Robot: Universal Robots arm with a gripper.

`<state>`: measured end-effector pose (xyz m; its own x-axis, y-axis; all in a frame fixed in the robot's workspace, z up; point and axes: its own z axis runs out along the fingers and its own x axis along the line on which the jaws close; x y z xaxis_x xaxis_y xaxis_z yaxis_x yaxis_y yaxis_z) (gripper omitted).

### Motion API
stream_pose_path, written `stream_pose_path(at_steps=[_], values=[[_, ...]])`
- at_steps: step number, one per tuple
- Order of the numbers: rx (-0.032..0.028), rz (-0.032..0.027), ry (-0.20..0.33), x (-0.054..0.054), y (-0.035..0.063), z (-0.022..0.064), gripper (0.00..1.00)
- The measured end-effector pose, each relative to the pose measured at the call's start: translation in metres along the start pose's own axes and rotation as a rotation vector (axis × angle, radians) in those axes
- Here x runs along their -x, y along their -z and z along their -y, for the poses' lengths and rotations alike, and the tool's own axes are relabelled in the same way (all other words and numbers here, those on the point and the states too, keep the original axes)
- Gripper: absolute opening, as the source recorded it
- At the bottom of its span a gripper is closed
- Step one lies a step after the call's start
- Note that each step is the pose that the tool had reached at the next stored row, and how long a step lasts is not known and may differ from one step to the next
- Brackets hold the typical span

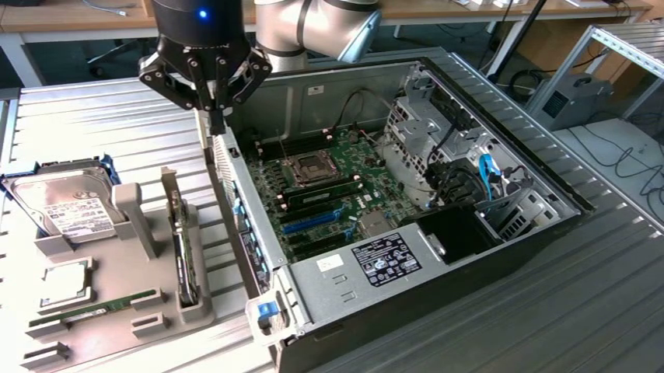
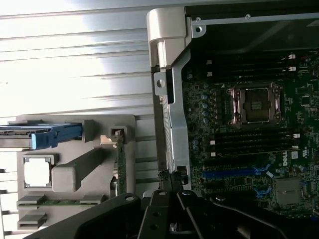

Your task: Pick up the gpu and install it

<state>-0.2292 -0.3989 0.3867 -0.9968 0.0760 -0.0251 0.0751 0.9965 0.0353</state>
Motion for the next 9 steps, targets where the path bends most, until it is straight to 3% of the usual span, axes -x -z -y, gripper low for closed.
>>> stream_pose_path(at_steps=[9], values=[[0.0, 0.0, 0.0, -0.0032, -0.0004, 0.0003, 0.11]])
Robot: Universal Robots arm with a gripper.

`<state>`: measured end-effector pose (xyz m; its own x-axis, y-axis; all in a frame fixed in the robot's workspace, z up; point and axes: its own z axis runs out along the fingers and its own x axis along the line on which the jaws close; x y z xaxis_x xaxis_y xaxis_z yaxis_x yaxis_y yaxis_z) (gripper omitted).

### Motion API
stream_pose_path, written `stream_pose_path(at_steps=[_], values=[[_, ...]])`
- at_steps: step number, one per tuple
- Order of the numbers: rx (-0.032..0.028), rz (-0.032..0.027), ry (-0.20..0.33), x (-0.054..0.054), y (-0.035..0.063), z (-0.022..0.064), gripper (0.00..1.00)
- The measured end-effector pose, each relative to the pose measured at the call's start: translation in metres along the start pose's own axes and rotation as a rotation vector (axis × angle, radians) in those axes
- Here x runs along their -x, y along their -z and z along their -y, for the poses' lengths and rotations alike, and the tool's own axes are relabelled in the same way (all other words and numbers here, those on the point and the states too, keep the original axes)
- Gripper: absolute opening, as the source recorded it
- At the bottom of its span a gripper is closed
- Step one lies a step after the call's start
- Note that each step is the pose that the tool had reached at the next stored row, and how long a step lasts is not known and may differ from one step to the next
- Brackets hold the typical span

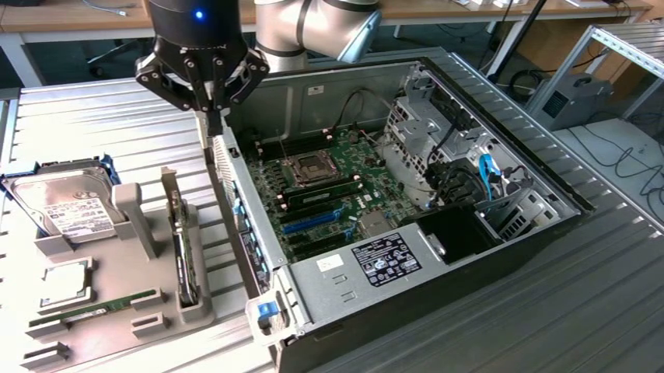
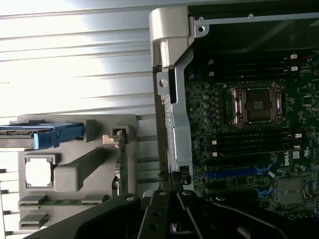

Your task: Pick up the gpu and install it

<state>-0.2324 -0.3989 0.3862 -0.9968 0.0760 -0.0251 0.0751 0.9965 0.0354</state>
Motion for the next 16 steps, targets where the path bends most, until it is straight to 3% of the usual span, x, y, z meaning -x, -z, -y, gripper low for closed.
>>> stream_pose_path(at_steps=[16], values=[[0.0, 0.0, 0.0, -0.0078, -0.0003, 0.0006, 0.11]])
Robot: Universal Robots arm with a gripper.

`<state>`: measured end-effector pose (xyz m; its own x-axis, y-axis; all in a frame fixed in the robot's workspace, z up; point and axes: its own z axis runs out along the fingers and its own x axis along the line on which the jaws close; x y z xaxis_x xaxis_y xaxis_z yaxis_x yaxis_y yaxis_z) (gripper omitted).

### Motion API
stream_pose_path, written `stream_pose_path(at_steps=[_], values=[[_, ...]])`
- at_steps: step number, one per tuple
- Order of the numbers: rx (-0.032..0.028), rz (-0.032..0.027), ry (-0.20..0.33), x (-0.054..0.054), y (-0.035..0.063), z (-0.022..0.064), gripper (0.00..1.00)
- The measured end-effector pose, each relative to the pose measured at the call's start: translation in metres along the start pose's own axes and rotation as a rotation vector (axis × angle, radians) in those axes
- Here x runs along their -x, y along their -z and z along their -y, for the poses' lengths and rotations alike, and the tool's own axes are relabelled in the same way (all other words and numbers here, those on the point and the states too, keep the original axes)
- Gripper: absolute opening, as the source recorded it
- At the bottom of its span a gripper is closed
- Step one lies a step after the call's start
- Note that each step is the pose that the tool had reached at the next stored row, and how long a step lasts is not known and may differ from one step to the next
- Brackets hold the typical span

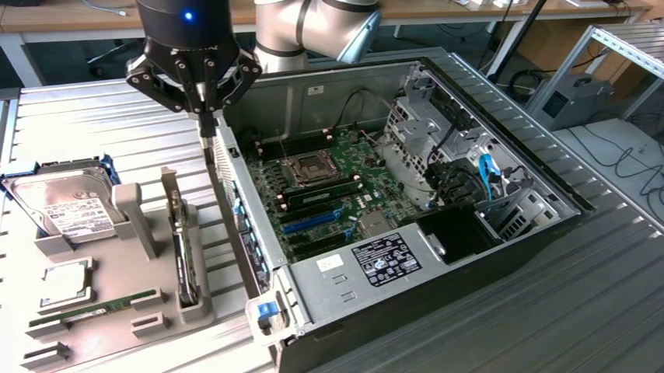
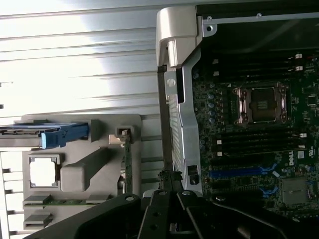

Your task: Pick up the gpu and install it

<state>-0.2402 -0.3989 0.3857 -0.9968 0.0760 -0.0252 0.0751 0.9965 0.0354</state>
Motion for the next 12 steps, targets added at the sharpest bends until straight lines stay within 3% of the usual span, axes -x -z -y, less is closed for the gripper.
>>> stream_pose_path(at_steps=[12], values=[[0.0, 0.0, 0.0, -0.0071, -0.0002, 0.0006, 0.11]])
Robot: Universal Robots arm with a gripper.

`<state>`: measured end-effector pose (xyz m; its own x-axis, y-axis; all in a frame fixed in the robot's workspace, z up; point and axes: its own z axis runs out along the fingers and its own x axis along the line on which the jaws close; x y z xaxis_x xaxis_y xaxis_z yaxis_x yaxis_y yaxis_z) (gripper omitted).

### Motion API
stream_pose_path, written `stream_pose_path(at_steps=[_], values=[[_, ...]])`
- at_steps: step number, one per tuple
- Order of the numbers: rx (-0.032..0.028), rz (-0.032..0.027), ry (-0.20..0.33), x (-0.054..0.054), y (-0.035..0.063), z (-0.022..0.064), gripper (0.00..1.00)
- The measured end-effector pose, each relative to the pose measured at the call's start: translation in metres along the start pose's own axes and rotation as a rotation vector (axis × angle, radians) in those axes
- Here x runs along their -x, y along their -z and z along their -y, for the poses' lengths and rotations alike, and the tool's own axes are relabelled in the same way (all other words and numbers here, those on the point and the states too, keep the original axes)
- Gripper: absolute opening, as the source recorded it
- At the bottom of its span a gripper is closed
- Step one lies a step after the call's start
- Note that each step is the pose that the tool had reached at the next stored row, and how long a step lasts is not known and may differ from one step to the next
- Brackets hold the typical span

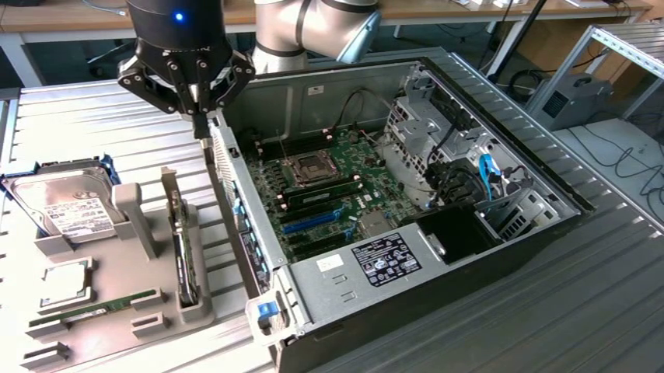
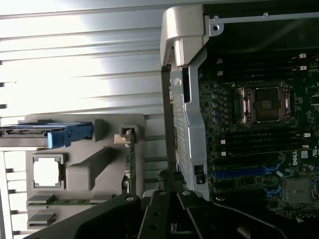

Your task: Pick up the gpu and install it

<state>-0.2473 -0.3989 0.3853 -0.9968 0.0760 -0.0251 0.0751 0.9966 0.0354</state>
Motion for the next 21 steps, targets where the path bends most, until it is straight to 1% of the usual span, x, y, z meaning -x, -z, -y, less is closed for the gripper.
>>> stream_pose_path(at_steps=[10, 16, 21], values=[[0.0, 0.0, 0.0, -0.0084, -0.0001, 0.0006, 0.11], [0.0, 0.0, 0.0, -0.0088, -0.0001, 0.0009, 0.11], [0.0, 0.0001, 0.0, -0.0085, 0.0, 0.0035, 0.11]])
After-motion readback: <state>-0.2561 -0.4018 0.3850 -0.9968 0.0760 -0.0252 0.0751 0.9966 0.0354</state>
